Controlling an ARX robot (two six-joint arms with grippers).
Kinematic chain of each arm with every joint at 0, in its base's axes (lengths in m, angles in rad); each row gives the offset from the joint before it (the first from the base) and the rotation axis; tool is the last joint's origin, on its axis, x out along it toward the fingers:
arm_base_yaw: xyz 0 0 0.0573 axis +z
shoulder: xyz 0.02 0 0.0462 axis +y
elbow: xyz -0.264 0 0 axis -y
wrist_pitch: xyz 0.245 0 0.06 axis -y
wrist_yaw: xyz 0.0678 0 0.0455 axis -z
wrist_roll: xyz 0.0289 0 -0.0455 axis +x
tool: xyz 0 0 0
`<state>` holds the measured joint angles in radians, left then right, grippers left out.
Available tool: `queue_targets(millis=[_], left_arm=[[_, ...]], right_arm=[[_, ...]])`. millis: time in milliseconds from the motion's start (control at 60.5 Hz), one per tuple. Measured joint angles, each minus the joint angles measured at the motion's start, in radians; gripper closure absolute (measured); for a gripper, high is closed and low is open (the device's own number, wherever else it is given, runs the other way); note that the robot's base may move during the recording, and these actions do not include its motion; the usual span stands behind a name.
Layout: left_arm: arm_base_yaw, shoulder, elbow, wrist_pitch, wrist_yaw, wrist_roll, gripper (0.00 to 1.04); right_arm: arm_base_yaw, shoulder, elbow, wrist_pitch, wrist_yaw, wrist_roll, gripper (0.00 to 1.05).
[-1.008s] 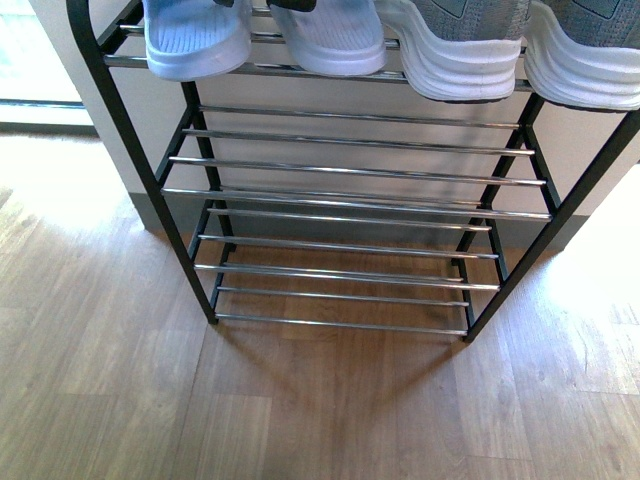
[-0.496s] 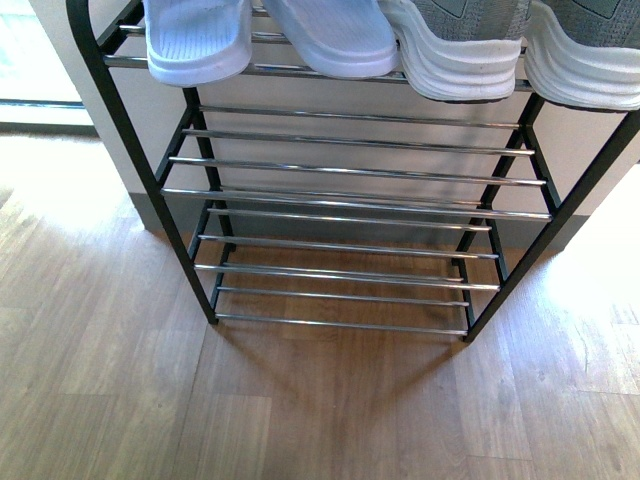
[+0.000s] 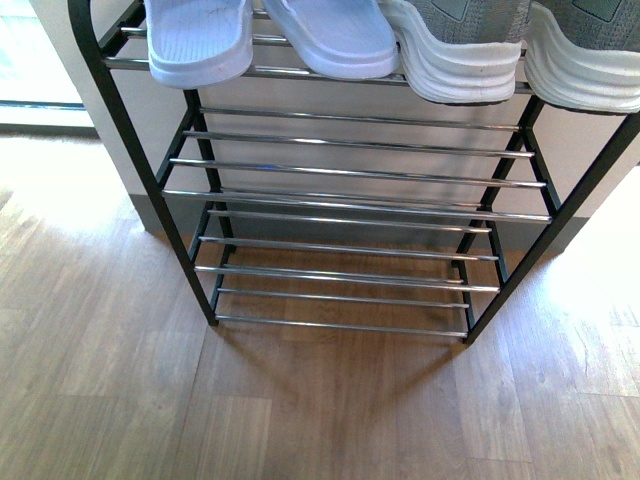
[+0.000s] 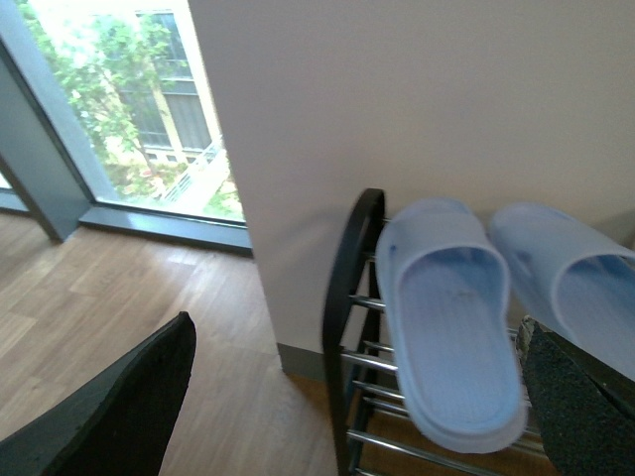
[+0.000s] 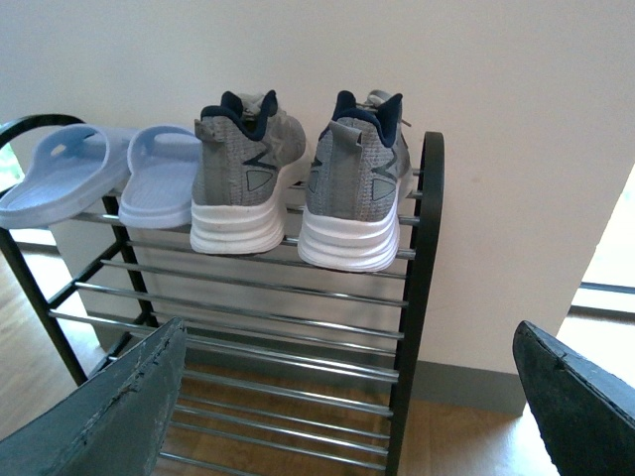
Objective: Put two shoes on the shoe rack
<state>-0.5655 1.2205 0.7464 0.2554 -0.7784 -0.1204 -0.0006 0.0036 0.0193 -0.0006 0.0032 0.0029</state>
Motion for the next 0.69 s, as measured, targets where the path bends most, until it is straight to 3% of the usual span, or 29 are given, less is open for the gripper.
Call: queue_targets(millis=[297, 430, 496, 562, 694], left_arm=[[0.075, -0.338, -0.299, 0.058, -0.061, -0.015, 0.09], [0.081, -0.363, -0.311, 0.064, -0.054, -0.022, 0.09], [0.15, -0.413, -0.38, 0.171, 0.233, 0.045, 0.24], [0.207, -0.475, -0.441, 0.185, 0.404, 0.08, 0.38], [0.289, -0.555, -0.525, 0.183, 0.512, 0.101, 0.64]], right_arm=[[0.0, 0.0, 0.0, 0.0, 0.0, 0.0, 0.09], [0.0, 0.0, 0.0, 0.0, 0.0, 0.0, 0.09], [0.0, 0.0, 0.0, 0.0, 0.0, 0.0, 0.09], [0.0, 0.0, 0.0, 0.0, 0.0, 0.0, 0.09], [0.0, 0.0, 0.0, 0.0, 0.0, 0.0, 0.09]])
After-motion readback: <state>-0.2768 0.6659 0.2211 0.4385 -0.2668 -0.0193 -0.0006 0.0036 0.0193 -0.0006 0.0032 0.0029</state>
